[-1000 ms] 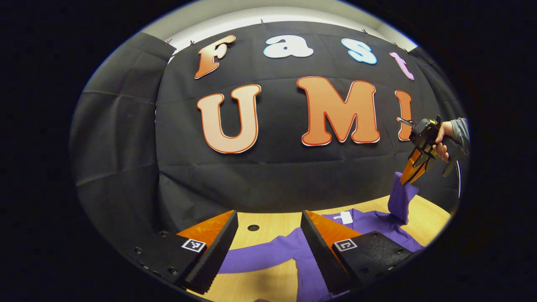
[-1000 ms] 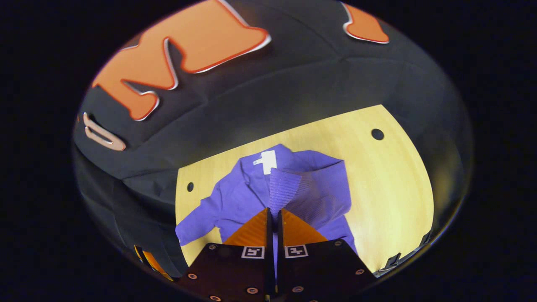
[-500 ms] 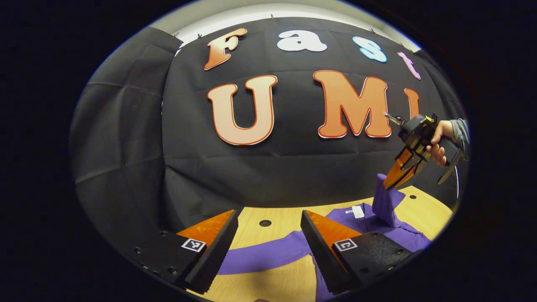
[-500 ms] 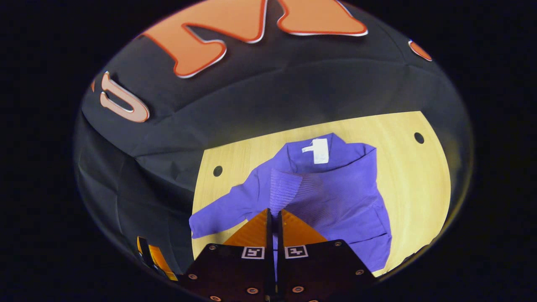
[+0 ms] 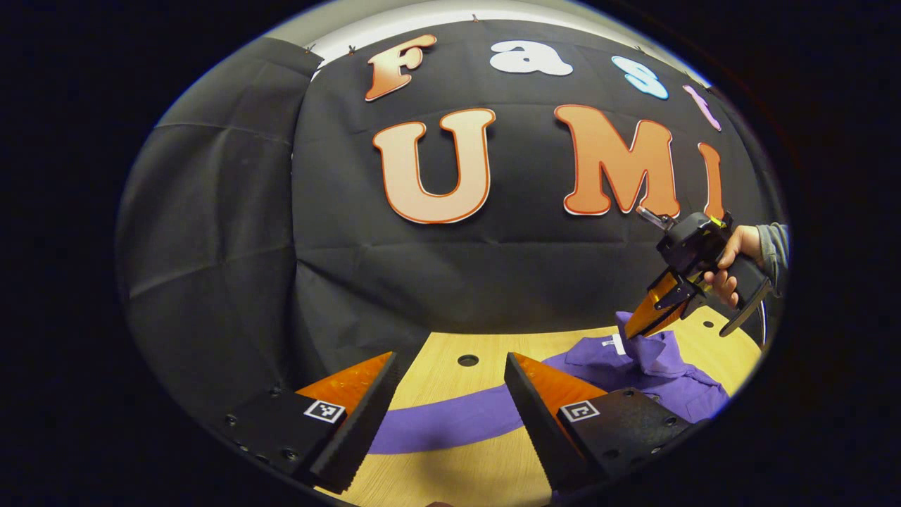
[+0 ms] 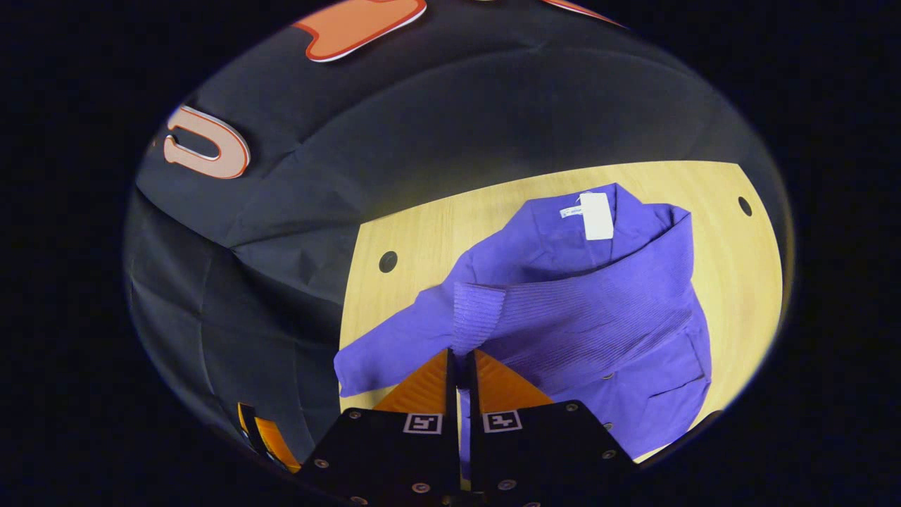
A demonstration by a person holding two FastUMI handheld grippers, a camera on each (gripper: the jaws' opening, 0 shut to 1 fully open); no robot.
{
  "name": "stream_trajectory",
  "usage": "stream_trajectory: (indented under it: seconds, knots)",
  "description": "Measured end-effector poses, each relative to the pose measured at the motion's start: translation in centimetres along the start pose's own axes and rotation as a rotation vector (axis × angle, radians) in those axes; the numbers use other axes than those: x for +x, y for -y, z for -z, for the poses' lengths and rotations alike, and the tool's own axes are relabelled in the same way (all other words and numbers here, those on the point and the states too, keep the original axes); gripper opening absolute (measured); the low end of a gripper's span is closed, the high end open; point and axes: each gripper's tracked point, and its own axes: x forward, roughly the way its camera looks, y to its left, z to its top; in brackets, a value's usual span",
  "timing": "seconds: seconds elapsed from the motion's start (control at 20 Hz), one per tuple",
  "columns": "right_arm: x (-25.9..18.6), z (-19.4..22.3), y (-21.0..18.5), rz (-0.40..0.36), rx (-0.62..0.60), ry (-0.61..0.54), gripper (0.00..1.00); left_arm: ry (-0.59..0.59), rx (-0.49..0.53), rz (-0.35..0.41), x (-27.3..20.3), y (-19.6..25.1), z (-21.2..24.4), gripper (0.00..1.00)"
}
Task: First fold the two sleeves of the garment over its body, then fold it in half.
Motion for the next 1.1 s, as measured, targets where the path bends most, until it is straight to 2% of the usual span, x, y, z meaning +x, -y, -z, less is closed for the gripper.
stream_trajectory:
  seconds: [0.1, 0.25, 0.3, 0.55, 0.6, 0.65, 0.7, 0.75, 0.9, 1.1]
  knots:
    - [0.1, 0.0, -0.7, -0.019, -0.001, 0.002, 0.08, -0.01, -0.001, -0.012, 0.1, -0.6, 0.5, 0.95]
    - [-0.2, -0.1, -2.7, -0.091, 0.02, 0.006, 0.11, -0.018, 0.004, -0.029, 0.4, -0.9, 1.2, 0.95]
    - [-0.3, -0.3, -2.6, -0.093, 0.017, 0.01, 0.17, -0.02, 0.008, -0.035, 0.7, -1.0, 1.2, 0.95]
    - [-2.6, -1.0, -1.6, -0.084, -0.046, 0.073, 0.32, -0.03, 0.03, -0.061, 2.6, -2.7, 1.2, 0.95]
    - [-3.4, -1.4, -1.3, -0.079, -0.06, 0.102, 0.39, -0.053, 0.027, -0.067, 3.1, -3.2, 1.6, 0.95]
    - [-4.4, -2.0, -1.2, -0.08, -0.079, 0.14, 0.44, -0.086, 0.024, -0.076, 3.9, -4.1, 2.2, 0.94]
    - [-5.3, -2.4, -0.7, -0.071, -0.099, 0.176, 0.66, -0.123, 0.016, -0.088, 4.6, -4.7, 2.9, 0.95]
    - [-6.4, -2.9, -0.4, -0.067, -0.121, 0.217, 0.57, -0.16, 0.004, -0.094, 5.3, -5.4, 3.5, 0.95]
    - [-9.9, -4.2, 0.9, -0.032, -0.167, 0.336, 0.76, -0.282, -0.024, -0.112, 7.5, -7.2, 5.7, 0.95]
    - [-14.4, -5.4, 3.9, 0.033, -0.199, 0.478, 0.89, -0.527, -0.08, -0.078, 11.2, -7.1, 9.4, 0.95]
